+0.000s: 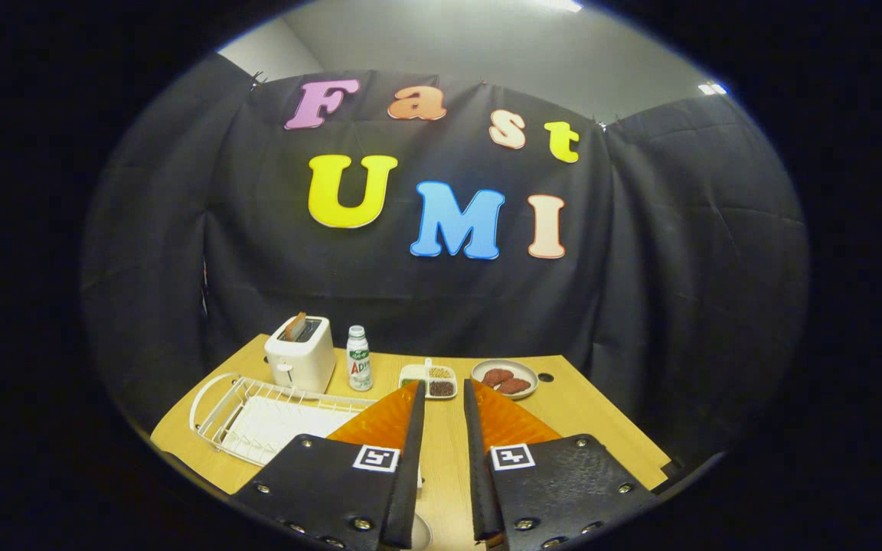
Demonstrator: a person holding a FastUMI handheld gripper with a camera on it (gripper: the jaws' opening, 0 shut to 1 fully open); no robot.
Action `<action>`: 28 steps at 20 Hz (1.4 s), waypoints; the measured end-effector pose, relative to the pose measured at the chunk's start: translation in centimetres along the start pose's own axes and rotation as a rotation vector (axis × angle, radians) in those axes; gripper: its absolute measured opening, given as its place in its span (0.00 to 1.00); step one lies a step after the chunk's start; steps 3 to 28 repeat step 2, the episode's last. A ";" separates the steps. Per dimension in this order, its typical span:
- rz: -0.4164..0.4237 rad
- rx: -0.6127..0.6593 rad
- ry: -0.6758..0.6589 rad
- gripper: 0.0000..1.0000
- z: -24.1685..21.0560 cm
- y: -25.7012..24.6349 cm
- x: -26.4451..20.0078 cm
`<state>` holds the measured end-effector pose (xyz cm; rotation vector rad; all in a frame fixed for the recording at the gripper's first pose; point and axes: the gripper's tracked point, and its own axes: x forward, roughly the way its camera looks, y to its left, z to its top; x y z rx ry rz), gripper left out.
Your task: Take the plate from the dish rack, then take the spoon from the basket and place it into the plate.
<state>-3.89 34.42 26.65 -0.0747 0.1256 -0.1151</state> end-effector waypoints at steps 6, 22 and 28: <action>-0.024 0.015 -0.043 0.30 1.8 -1.2 0.6; -0.024 0.015 -0.043 0.30 1.8 -1.2 0.6; -0.024 0.015 -0.043 0.30 1.8 -1.2 0.6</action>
